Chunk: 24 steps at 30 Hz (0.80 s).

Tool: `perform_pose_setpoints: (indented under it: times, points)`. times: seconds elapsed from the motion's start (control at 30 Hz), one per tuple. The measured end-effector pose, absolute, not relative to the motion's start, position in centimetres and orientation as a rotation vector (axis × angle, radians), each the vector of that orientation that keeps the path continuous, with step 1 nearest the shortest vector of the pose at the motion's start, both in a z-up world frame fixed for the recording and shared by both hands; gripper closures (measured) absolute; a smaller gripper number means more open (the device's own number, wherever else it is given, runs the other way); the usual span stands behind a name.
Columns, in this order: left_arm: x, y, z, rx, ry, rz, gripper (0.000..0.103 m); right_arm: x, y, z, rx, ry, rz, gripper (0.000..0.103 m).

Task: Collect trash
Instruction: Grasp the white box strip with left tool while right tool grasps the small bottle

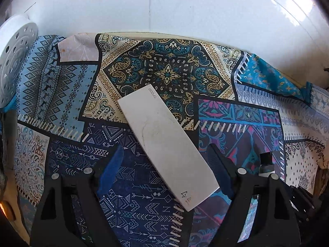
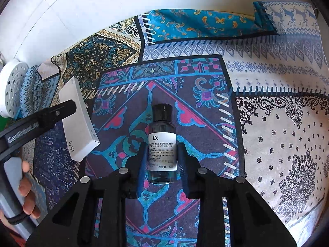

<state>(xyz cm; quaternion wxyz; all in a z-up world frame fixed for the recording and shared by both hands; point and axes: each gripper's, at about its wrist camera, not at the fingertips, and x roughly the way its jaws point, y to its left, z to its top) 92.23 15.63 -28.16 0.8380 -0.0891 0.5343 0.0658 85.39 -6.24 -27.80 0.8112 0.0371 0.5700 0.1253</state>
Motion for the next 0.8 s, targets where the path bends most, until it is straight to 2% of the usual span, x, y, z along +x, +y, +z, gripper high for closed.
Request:
perform_pose_setpoints:
  times: [0.33, 0.5, 0.67, 0.8]
  points:
    - [91.8, 14.4, -30.6, -0.184, 1.187, 0.161, 0.021, 85.0, -8.2, -27.7, 0.097, 1.219, 0.262, 0.077]
    - [90.0, 12.6, -31.4, -0.096, 1.192, 0.14, 0.032, 84.1, -9.8, -27.1, 0.137, 1.212, 0.254, 0.077]
    - [88.3, 11.8, -31.3, -0.089, 1.195, 0.118, 0.052, 82.8, -10.7, -25.7, 0.144, 1.18, 0.258, 0.077]
    - [86.2, 11.6, -30.0, -0.105, 1.176, 0.106, 0.053, 81.8, -11.3, -24.2, 0.149, 1.144, 0.272, 0.077]
